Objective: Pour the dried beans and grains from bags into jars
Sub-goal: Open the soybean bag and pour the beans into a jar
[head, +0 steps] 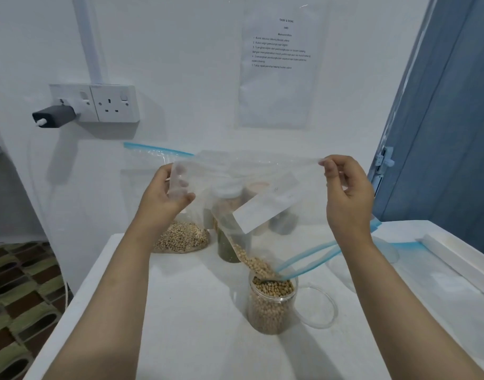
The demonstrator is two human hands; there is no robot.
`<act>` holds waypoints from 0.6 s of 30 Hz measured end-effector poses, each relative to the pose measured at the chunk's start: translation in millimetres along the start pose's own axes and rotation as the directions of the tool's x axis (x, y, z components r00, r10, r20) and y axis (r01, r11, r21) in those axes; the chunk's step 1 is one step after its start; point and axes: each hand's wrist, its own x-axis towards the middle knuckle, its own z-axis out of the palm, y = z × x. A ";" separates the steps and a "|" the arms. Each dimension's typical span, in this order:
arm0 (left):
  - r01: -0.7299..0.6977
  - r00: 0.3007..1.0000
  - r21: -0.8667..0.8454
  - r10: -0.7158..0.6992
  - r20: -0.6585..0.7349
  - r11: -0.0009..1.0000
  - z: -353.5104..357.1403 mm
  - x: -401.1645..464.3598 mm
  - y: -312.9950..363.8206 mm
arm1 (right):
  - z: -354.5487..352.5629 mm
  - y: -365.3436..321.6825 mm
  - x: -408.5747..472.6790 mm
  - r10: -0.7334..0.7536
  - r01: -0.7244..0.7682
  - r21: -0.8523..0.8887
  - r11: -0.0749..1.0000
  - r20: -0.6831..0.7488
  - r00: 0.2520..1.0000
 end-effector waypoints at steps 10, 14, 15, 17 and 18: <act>-0.107 0.977 -0.190 0.068 -0.201 0.976 -2.0 2.6 26.2 | -4.8 4.6 3.0 0.051 -0.050 -0.027 0.998 0.009 0.999; -0.118 0.969 -0.234 0.061 -0.239 0.965 -3.7 3.3 33.5 | -3.3 1.6 2.8 0.031 -0.031 -0.020 0.999 0.001 1.000; -0.121 0.969 -0.233 0.065 -0.237 0.965 -4.3 3.7 34.6 | -2.9 0.8 3.3 0.031 -0.031 -0.015 0.999 0.001 1.000; -0.129 0.969 -0.231 0.073 -0.235 0.965 -5.0 3.9 36.7 | -2.4 0.1 4.1 0.029 -0.029 -0.010 1.000 -0.004 1.000; -0.130 0.969 -0.231 0.074 -0.236 0.964 -5.1 4.0 37.4 | -2.3 -0.3 4.4 0.024 -0.024 -0.013 1.000 -0.009 1.000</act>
